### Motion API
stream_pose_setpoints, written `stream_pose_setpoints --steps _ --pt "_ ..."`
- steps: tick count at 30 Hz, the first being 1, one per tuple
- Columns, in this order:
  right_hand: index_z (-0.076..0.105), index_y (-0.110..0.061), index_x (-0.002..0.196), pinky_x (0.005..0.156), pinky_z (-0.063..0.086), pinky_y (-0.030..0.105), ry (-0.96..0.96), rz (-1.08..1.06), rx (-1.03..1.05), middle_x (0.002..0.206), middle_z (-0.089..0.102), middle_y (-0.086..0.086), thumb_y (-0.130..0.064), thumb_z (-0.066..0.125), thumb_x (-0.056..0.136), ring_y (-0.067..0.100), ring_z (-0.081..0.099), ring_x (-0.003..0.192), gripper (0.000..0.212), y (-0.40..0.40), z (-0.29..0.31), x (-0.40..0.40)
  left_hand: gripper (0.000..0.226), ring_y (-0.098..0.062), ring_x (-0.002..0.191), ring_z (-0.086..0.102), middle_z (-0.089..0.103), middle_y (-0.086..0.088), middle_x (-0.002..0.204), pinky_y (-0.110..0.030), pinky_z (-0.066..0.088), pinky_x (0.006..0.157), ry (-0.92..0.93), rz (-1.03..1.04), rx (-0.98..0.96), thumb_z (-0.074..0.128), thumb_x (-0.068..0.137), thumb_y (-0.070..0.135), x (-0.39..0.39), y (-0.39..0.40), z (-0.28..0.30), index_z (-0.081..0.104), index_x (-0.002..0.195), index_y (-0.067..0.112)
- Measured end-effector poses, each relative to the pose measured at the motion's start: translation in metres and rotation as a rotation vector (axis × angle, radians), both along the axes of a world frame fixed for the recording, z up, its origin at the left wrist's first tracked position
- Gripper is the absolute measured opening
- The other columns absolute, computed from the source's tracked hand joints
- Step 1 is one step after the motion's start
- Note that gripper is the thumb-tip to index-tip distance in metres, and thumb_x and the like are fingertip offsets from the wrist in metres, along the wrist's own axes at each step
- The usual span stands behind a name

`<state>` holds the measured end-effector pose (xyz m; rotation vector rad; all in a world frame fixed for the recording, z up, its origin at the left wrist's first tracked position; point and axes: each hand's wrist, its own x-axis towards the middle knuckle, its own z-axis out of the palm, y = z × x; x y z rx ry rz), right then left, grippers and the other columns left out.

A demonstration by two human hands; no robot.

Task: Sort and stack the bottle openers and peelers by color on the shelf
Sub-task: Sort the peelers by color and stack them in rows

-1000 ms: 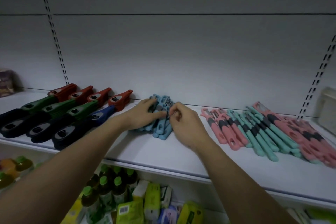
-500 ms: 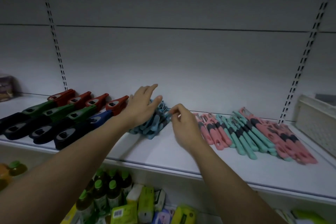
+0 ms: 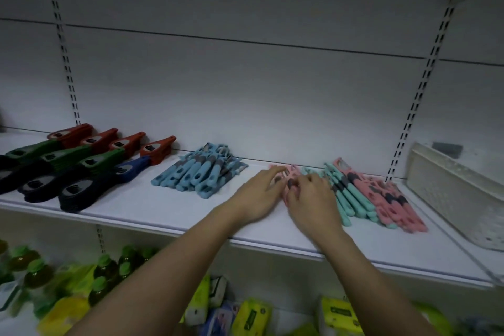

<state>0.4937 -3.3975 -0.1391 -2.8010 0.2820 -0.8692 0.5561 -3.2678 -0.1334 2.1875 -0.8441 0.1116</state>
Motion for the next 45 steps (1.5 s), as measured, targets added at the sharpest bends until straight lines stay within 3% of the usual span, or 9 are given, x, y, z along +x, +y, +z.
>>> stream_pose_setpoints --steps 14,18,21,25,30,36,38,41,45 --pt "0.066 -0.017 0.118 0.089 0.046 0.042 0.013 0.140 -0.071 0.120 0.062 0.007 -0.033 0.043 0.098 0.031 0.054 0.105 0.034 -0.004 -0.010 0.003 0.038 -0.023 0.127 0.052 0.057 -0.003 0.141 -0.028 0.039 0.100 -0.077 -0.011 0.117 0.045 0.102 0.025 -0.005 0.004 -0.002 0.054 0.138 0.023" --pt "0.067 -0.013 0.114 0.086 0.047 0.039 -0.114 0.187 -0.073 0.115 0.061 0.007 -0.026 0.046 0.100 0.025 0.053 0.103 0.028 0.002 -0.002 -0.001 0.032 -0.020 0.122 0.051 0.063 -0.002 0.129 -0.035 0.033 0.108 -0.371 0.085 -0.030 0.051 0.096 0.018 -0.013 0.024 0.004 0.063 0.126 0.019" --pt "0.065 -0.014 0.108 0.082 0.046 0.035 -0.167 0.281 0.084 0.102 0.062 0.002 -0.014 0.049 0.097 0.021 0.055 0.095 0.019 0.020 0.011 0.000 0.040 -0.021 0.125 0.049 0.060 0.001 0.128 -0.053 0.030 0.111 -0.551 0.269 0.076 0.050 0.090 0.039 0.003 0.072 0.017 0.063 0.124 0.025" --pt "0.056 -0.017 0.120 0.073 0.041 0.033 0.125 0.335 0.346 0.096 0.068 0.011 -0.018 0.047 0.095 0.030 0.060 0.093 0.026 0.060 0.024 0.035 0.057 -0.025 0.141 0.029 0.033 0.002 0.154 -0.057 0.018 0.117 -0.261 0.406 0.399 0.038 0.089 0.068 0.024 0.127 0.012 0.045 0.141 0.045" --pt "0.049 -0.017 0.130 0.096 0.039 0.038 0.364 0.396 0.211 0.133 0.053 0.021 -0.027 0.037 0.100 0.038 0.049 0.120 0.034 0.098 0.022 0.087 0.047 -0.016 0.139 0.038 0.036 0.009 0.156 -0.040 0.037 0.110 -0.204 0.342 0.290 0.039 0.098 0.059 0.040 0.146 0.000 0.046 0.142 0.046" --pt "0.058 -0.014 0.110 0.081 0.041 0.031 0.247 0.307 0.362 0.114 0.065 0.011 -0.030 0.058 0.094 0.031 0.059 0.105 0.023 0.085 0.030 0.114 0.087 -0.021 0.152 0.004 0.019 0.016 0.162 -0.063 0.002 0.117 -0.126 0.404 0.303 0.018 0.071 0.089 0.038 0.147 0.001 0.020 0.150 0.052" --pt "0.059 -0.016 0.110 0.069 0.041 0.027 0.158 0.311 0.503 0.100 0.065 0.005 -0.032 0.066 0.090 0.025 0.061 0.094 0.026 0.081 0.025 0.109 0.094 -0.019 0.150 0.014 0.019 0.014 0.162 -0.058 0.016 0.119 -0.049 0.431 0.267 0.022 0.068 0.095 0.038 0.150 0.003 0.027 0.150 0.049" --pt "0.047 -0.018 0.117 0.067 0.036 0.031 0.202 0.268 0.464 0.096 0.061 0.004 -0.042 0.061 0.093 0.023 0.057 0.089 0.036 0.077 0.025 0.098 0.095 -0.014 0.143 0.032 0.027 0.013 0.160 -0.040 0.033 0.113 -0.020 0.419 0.261 0.033 0.068 0.093 0.037 0.152 0.002 0.031 0.150 0.046" --pt "0.048 -0.019 0.118 0.070 0.035 0.031 0.371 0.247 0.347 0.102 0.054 0.001 -0.046 0.058 0.094 0.021 0.051 0.091 0.037 0.076 0.034 0.094 0.099 -0.011 0.139 0.037 0.034 0.014 0.156 -0.045 0.035 0.112 -0.023 0.359 0.230 0.052 0.064 0.088 0.039 0.154 0.002 0.025 0.150 0.048"
